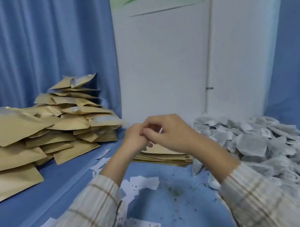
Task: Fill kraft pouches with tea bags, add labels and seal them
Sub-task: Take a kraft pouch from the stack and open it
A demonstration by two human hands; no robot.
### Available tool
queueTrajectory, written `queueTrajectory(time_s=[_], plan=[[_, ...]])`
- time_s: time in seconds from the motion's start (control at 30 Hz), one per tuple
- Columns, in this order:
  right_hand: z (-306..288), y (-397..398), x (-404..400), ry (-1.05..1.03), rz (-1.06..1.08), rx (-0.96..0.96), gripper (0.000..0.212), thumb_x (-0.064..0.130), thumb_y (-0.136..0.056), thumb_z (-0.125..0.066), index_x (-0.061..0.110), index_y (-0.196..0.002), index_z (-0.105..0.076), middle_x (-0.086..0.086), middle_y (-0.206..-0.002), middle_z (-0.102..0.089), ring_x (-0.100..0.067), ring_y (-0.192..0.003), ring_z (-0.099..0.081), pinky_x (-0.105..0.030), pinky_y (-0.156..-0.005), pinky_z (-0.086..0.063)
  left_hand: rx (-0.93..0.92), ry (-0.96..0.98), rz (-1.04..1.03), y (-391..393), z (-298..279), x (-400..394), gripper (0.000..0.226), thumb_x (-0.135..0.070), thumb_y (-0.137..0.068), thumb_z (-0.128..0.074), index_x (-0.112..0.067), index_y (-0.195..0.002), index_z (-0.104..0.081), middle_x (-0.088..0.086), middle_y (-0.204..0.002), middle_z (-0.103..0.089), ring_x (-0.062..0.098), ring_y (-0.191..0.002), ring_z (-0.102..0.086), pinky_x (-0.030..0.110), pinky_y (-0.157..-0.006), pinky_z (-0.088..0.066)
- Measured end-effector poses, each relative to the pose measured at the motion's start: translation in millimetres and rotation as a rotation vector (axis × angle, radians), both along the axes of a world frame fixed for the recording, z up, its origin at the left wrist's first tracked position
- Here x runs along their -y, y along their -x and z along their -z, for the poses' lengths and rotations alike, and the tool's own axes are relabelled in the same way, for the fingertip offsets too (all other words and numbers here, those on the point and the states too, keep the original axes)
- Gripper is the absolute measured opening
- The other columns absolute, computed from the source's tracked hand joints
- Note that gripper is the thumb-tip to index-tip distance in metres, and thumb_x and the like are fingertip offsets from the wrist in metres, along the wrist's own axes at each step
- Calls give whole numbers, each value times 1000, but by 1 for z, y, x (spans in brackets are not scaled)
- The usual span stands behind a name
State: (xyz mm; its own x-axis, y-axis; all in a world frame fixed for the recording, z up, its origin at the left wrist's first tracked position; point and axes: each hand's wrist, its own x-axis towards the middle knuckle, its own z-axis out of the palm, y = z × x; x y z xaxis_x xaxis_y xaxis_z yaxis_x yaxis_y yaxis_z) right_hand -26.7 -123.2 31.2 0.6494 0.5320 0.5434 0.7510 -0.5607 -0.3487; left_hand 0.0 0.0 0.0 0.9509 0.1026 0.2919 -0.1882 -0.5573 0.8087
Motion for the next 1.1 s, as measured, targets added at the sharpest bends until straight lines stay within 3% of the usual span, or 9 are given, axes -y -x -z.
queueTrajectory(time_s=[0.1,0.2,0.3,0.43,0.53,0.67,0.83,0.97,1.1], plan=[[26,-83,-18,-52,116,-135,17,17,-86,-53,18,-95,-68,-1,-83,-67,-15,-82,-59,-20,-73,-41,-98,123,-150,-63,23,-20,18,-15,-86,-51,-7,-72,-60,8,-69,-66,21,-59,-60,30,-56,-49],[69,-166,-30,129,272,-256,34,22,-89,-52,11,-121,-56,-7,-115,-63,-20,-110,-56,-22,-91,-36,-154,42,-355,-118,58,-53,18,-17,-83,-52,-8,-68,-49,21,-80,-62,36,-88,-62,37,-73,-48],[111,-222,-31,243,330,-351,61,38,-90,-51,10,-142,-34,-8,-145,-41,-22,-132,-39,-27,-106,-29,-236,30,-487,-160,91,-87,22,-20,-84,-51,0,-94,-51,21,-103,-60,40,-101,-56,41,-79,-47],[160,-255,-35,388,360,-388,95,67,-78,-50,13,-148,-13,-5,-155,-19,-21,-142,-19,-37,-115,-20,-346,1,-500,-191,121,-103,42,-30,-90,-46,0,-120,-48,20,-127,-50,37,-114,-48,36,-88,-40],[186,-265,-42,504,387,-367,111,82,-68,-43,13,-147,-9,-5,-153,-19,-23,-141,-16,-41,-114,-16,-382,38,-471,-205,142,-100,46,-37,-89,-43,-4,-119,-50,17,-124,-51,37,-114,-45,42,-97,-40],[202,-265,-46,561,418,-121,84,76,-80,-27,23,-145,-18,-9,-138,-41,-26,-128,-36,-39,-108,-24,-309,11,-568,-209,152,-96,47,-44,-87,-41,-8,-113,-54,14,-122,-53,36,-113,-45,44,-96,-40],[196,-247,-49,517,361,86,48,49,-98,-18,38,-144,-15,-9,-118,-56,-27,-109,-49,-40,-93,-36,40,111,-593,-198,143,-83,51,-39,-93,-45,-17,-139,-40,5,-145,-39,27,-135,-25,41,-107,-26],[178,-221,-51,373,400,369,49,38,-90,-55,36,-137,-41,-2,-85,-64,-25,-78,-61,-35,-70,-49,119,640,-428,-182,109,-61,41,-25,-97,-42,-26,-137,-38,4,-122,-55,24,-107,-51,36,-91,-44],[150,-199,-48,320,288,160,59,39,-94,-42,40,-146,-13,-2,-131,-46,-24,-120,-42,-38,-98,-35,257,494,-485,-153,76,-51,38,-20,-100,-33,-14,-136,-41,9,-125,-56,30,-116,-50,30,-93,-39]])
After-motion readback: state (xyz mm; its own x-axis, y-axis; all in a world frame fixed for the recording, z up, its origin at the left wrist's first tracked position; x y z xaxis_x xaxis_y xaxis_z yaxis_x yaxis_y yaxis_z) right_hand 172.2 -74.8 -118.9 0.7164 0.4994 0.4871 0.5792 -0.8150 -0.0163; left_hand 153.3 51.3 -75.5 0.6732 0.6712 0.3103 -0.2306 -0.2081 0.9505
